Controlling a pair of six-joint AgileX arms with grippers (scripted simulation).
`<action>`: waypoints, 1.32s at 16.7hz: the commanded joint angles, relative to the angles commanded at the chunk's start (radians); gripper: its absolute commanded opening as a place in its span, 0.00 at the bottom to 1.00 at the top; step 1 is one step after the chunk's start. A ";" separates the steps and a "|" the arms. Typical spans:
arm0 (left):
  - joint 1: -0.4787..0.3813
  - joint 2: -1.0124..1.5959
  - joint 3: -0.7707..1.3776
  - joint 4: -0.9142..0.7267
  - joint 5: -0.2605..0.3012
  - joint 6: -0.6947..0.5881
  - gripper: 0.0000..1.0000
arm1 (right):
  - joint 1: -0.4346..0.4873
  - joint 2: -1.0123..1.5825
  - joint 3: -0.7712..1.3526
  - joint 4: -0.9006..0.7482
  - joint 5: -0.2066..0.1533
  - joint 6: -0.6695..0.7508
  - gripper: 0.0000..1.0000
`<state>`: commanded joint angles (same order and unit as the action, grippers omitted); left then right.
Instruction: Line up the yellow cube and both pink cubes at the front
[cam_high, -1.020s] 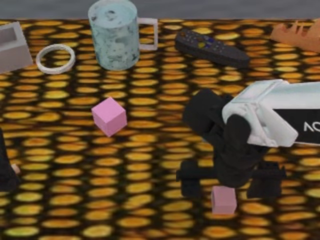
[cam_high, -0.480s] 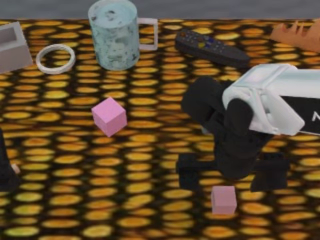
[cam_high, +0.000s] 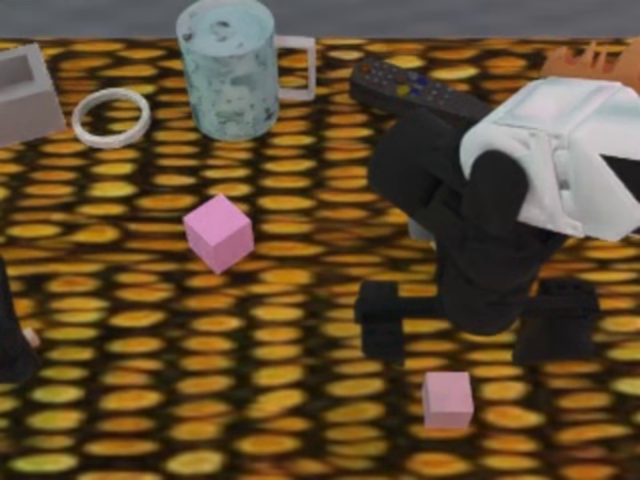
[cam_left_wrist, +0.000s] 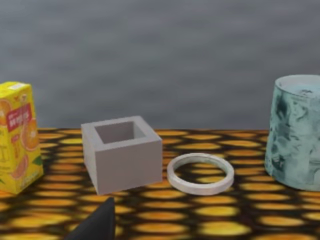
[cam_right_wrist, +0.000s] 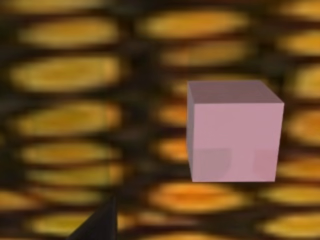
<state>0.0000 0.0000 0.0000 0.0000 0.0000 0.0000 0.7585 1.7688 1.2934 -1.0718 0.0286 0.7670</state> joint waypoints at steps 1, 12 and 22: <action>0.000 0.000 0.000 0.000 0.000 0.000 1.00 | 0.000 0.000 0.000 0.000 0.000 0.000 1.00; -0.125 0.683 0.635 -0.417 0.001 0.150 1.00 | -0.118 -0.482 -0.462 0.274 -0.016 -0.219 1.00; -0.298 1.815 1.536 -1.023 0.001 0.364 1.00 | -0.483 -1.299 -1.109 0.726 -0.036 -0.567 1.00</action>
<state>-0.2978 1.8152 1.5358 -1.0233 0.0008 0.3642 0.2754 0.4694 0.1847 -0.3462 -0.0074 0.1995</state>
